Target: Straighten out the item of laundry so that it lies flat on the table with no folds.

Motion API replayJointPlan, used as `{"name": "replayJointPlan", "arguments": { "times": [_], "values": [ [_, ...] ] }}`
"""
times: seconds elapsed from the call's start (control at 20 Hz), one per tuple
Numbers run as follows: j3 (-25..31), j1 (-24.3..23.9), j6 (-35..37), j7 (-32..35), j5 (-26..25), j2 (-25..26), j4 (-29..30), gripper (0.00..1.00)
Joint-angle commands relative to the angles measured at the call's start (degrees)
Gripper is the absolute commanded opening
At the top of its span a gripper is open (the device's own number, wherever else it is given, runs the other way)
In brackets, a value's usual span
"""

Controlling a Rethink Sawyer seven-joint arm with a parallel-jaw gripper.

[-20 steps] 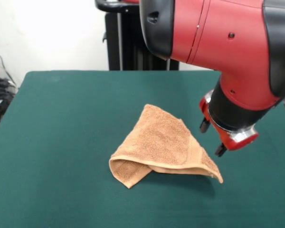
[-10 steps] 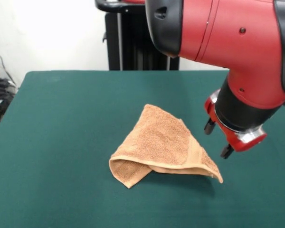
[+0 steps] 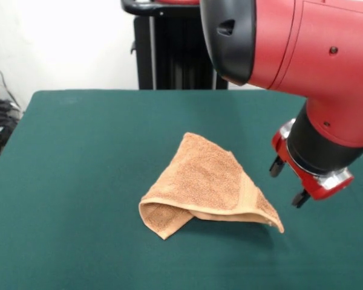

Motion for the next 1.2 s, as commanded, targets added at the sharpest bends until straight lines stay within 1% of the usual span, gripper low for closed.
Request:
{"name": "replayJointPlan", "arguments": {
  "times": [0.05,0.3,0.6,1.2],
  "values": [
    [1.0,-0.9,5.1,18.4,2.0,1.4,-0.4,1.0],
    [1.0,-1.0,4.7,18.7,2.0,2.0,-1.0,1.0],
    [0.1,-1.7,7.6,19.2,2.3,2.9,-4.1,1.0],
    [-0.5,-3.3,9.3,19.9,3.2,4.6,-7.7,1.0]
  ]
}}
